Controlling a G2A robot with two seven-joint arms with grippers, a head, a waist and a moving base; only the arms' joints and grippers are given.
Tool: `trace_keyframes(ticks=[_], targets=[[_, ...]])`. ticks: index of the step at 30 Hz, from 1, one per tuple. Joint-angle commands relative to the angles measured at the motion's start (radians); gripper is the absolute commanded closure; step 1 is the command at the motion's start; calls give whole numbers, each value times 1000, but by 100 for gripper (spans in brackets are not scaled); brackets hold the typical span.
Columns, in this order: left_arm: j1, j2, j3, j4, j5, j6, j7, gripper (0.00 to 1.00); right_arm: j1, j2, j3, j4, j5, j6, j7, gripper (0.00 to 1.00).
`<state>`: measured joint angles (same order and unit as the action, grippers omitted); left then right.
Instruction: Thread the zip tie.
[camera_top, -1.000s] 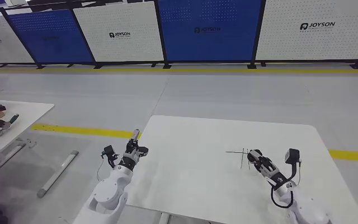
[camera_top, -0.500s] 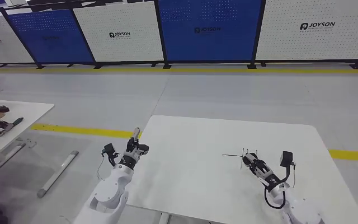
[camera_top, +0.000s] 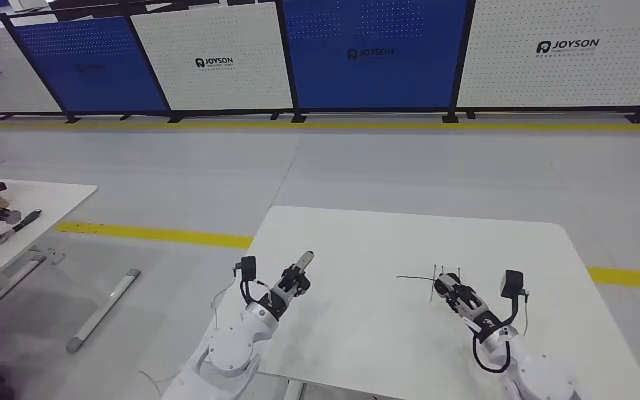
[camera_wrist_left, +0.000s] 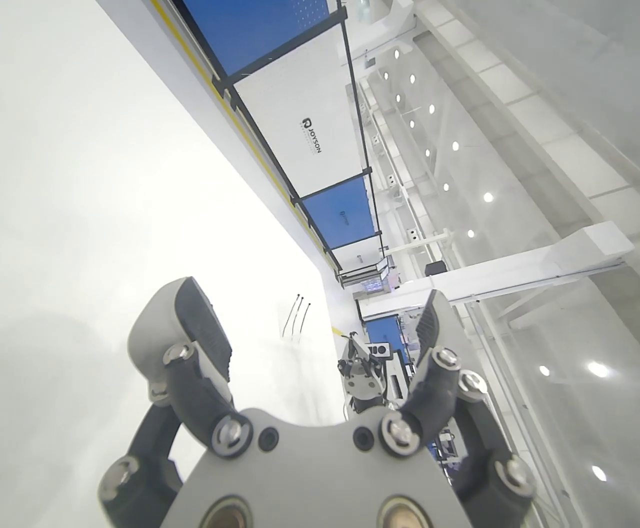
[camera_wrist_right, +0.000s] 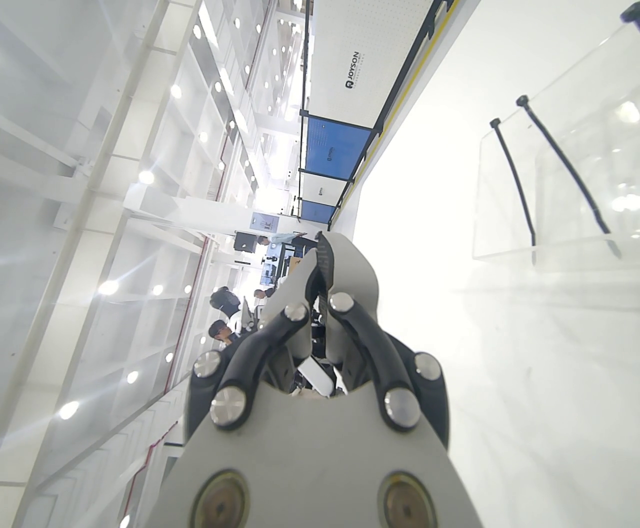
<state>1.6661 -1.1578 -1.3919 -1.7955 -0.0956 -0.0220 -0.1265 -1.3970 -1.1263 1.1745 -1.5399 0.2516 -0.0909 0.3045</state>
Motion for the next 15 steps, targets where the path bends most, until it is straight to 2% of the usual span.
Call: trace_keyframes(ticks=[1, 5, 7, 10, 13, 15], targets=[[0, 0, -1, 0, -3, 0, 0, 0, 0, 0, 0, 0, 0, 0, 0, 100], [0, 0, -1, 0, -3, 0, 0, 0, 0, 0, 0, 0, 0, 0, 0, 100], [-2, 2, 1, 0, 3, -18, -36, 0, 0, 0, 0, 0, 0, 0, 0, 100], [4, 3, 22, -25, 16, -37, -97, 0, 0, 0, 0, 0, 0, 0, 0, 100], [-11, 1, 84, -47, 53, -27, -145, 0, 0, 0, 0, 0, 0, 0, 0, 100], [-37, -5, 135, -36, 89, -16, -141, 0, 0, 0, 0, 0, 0, 0, 0, 100]])
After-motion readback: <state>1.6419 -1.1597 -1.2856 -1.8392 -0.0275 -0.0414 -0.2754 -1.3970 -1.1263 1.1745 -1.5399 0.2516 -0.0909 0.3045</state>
